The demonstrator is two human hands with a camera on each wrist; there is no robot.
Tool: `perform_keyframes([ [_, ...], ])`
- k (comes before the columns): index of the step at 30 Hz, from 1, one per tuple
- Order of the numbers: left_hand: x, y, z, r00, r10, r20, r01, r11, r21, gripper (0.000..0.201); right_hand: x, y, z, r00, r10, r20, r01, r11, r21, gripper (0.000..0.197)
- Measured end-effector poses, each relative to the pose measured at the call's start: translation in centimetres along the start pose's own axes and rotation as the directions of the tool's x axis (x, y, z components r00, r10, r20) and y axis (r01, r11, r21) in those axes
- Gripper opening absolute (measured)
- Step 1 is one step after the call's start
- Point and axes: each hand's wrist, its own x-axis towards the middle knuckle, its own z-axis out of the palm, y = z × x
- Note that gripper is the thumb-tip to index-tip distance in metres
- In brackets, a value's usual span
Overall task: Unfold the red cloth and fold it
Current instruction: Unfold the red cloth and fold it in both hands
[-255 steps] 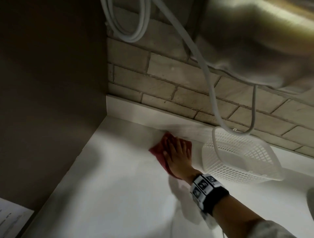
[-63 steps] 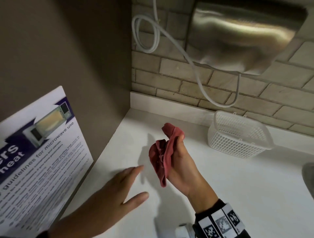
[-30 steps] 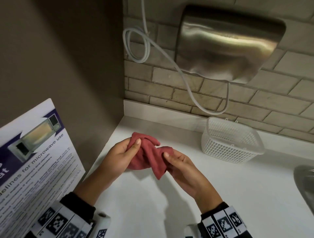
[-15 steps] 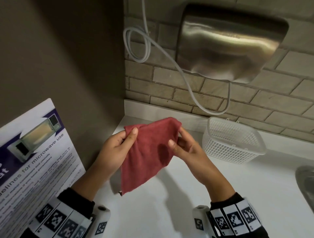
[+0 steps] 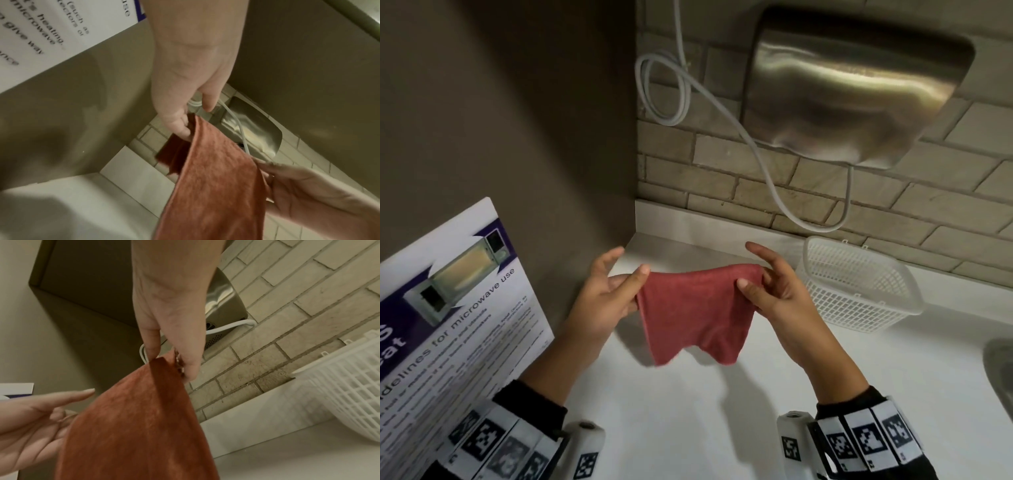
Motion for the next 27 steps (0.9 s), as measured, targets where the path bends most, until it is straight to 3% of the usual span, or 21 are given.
perform_keyframes([
  [4, -0.6, -0.8, 0.1, 0.959, 0.210, 0.191, -0.244, 0.953, 0.178, 0.062, -0.1, 0.1, -0.3, 0.998, -0.027, 0.050, 0.038, 0.973, -0.228, 0.066],
  [7, -0.2, -1.0, -0.2, 0.892, 0.367, 0.266, -0.452, 0.762, 0.463, 0.057, 0.3, 0.2, -0.2, 0.996, -0.085, 0.032, 0.088, 0.830, -0.551, 0.062],
  [9, -0.1, -0.6, -0.2, 0.861, 0.425, 0.278, -0.505, 0.659, 0.557, 0.043, 0.6, 0.3, -0.2, 0.990, -0.140, 0.005, 0.105, 0.718, -0.688, 0.056],
  [13, 0.2, -0.4, -0.3, 0.843, 0.479, 0.245, -0.504, 0.542, 0.672, 0.028, 0.9, 0.8, -0.6, 0.976, -0.218, -0.009, 0.129, 0.608, -0.783, 0.030],
  [15, 0.3, -0.4, -0.3, 0.856, 0.479, 0.196, -0.461, 0.534, 0.709, 0.019, 0.9, 1.0, -0.7, 0.974, -0.223, -0.024, 0.124, 0.623, -0.773, 0.016],
  [17, 0.3, -0.4, -0.4, 0.866, 0.474, 0.160, -0.434, 0.553, 0.711, 0.012, 0.8, 0.9, -0.7, 0.977, -0.207, -0.051, 0.109, 0.693, -0.713, 0.007],
  [21, -0.1, -0.1, -0.4, 0.882, 0.428, 0.196, -0.456, 0.677, 0.577, 0.013, 0.5, 0.6, -0.3, 0.990, -0.139, -0.032, 0.093, 0.800, -0.592, 0.017],
  [24, -0.6, -0.2, 0.2, 0.886, 0.396, 0.240, -0.459, 0.685, 0.566, 0.011, 0.3, 0.5, 0.5, 0.995, -0.095, -0.005, 0.072, 0.788, -0.611, 0.019],
  [27, -0.2, -0.8, 0.2, 0.913, 0.371, 0.170, -0.395, 0.697, 0.599, 0.012, 0.4, 0.5, 1.0, 0.996, -0.087, -0.017, 0.054, 0.752, -0.657, 0.015],
])
